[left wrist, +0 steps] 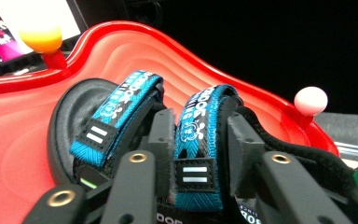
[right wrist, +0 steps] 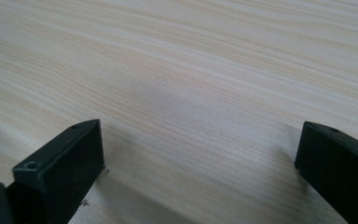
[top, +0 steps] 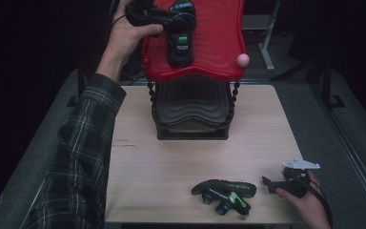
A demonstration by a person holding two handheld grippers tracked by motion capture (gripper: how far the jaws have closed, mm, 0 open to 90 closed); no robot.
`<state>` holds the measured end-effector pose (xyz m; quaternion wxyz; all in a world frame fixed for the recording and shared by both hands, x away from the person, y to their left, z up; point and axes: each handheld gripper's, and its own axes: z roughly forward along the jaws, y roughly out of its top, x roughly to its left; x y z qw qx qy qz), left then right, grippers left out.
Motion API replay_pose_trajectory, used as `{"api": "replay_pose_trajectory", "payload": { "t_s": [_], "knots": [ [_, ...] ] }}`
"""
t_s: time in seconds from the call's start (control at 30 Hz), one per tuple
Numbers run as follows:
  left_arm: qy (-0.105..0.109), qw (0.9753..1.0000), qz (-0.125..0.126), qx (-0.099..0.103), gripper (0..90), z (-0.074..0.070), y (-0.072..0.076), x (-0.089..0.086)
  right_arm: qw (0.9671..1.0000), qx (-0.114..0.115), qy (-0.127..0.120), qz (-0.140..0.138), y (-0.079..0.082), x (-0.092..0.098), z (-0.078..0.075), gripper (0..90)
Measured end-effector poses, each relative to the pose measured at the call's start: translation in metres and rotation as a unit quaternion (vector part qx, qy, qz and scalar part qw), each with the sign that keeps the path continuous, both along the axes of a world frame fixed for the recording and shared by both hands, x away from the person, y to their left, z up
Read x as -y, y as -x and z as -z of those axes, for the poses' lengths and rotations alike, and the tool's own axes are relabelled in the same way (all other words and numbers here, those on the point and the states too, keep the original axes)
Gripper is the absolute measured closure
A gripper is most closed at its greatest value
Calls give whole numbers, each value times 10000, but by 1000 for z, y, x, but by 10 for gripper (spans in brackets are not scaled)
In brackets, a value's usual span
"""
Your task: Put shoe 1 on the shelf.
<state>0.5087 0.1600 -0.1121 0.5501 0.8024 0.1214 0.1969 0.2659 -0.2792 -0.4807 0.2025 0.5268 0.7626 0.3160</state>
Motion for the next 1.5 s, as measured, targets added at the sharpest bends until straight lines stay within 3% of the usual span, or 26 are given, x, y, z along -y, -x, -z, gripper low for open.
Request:
{"api": "replay_pose_trajectory", "payload": {
  "t_s": [0.07,0.2,0.33,0.43,0.87,1.17,1.5],
  "knots": [
    [63,9999,-89,-55,499,-2,2,-2,10000,3,1,-2,0,0,0,5],
    [285,9994,-70,-198,313,-8,9,-11,10000,4,1,-2,0,0,0,6],
    [273,9991,-144,-305,194,-12,21,-22,10000,1,-1,-6,0,0,0,5],
    [315,9984,-161,-440,153,-11,34,-31,10000,2,-1,-7,0,0,0,5],
    [181,9978,-332,-553,152,21,97,-70,10000,5,2,-31,-1,0,0,5],
    [73,9966,-471,-672,152,65,133,-94,10000,5,3,-31,-1,0,0,5],
    [-121,9950,-628,-771,153,116,162,-106,10000,7,2,-50,-1,0,0,5]
  ]
}}
